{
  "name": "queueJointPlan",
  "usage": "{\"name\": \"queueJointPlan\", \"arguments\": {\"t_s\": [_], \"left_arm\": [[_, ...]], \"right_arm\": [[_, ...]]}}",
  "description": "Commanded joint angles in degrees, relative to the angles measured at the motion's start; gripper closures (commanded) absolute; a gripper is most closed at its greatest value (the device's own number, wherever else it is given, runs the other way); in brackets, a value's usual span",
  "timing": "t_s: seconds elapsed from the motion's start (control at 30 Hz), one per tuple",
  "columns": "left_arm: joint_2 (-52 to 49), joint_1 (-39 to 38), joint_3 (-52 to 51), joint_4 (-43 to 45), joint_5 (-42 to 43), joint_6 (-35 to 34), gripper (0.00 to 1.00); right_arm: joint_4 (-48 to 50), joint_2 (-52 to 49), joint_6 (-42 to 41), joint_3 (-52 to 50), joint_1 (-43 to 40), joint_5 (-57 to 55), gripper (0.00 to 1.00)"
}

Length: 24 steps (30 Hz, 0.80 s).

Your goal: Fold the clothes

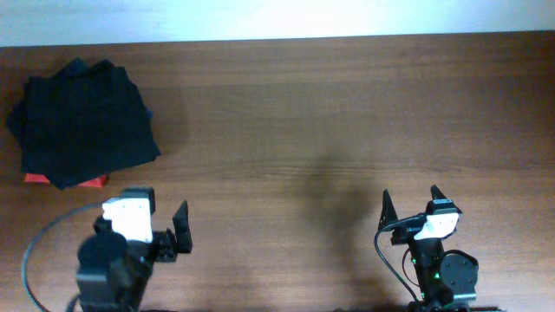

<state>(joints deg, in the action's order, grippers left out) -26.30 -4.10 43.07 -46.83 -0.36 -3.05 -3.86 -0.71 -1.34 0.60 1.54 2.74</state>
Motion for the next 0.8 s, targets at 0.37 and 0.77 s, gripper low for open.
{"name": "queueJointPlan", "arguments": {"t_s": [0.37,0.77], "left_arm": [[26.01,-0.24,-42.53,42.10,0.76,0.02,0.01],[26.01,-0.24,-42.53,42.10,0.76,0.02,0.01]], "right_arm": [[-0.48,0.46,0.04,-0.28,0.33,-0.63,0.01],[-0.48,0.46,0.07,-0.28,0.33,-0.63,0.01]]}}
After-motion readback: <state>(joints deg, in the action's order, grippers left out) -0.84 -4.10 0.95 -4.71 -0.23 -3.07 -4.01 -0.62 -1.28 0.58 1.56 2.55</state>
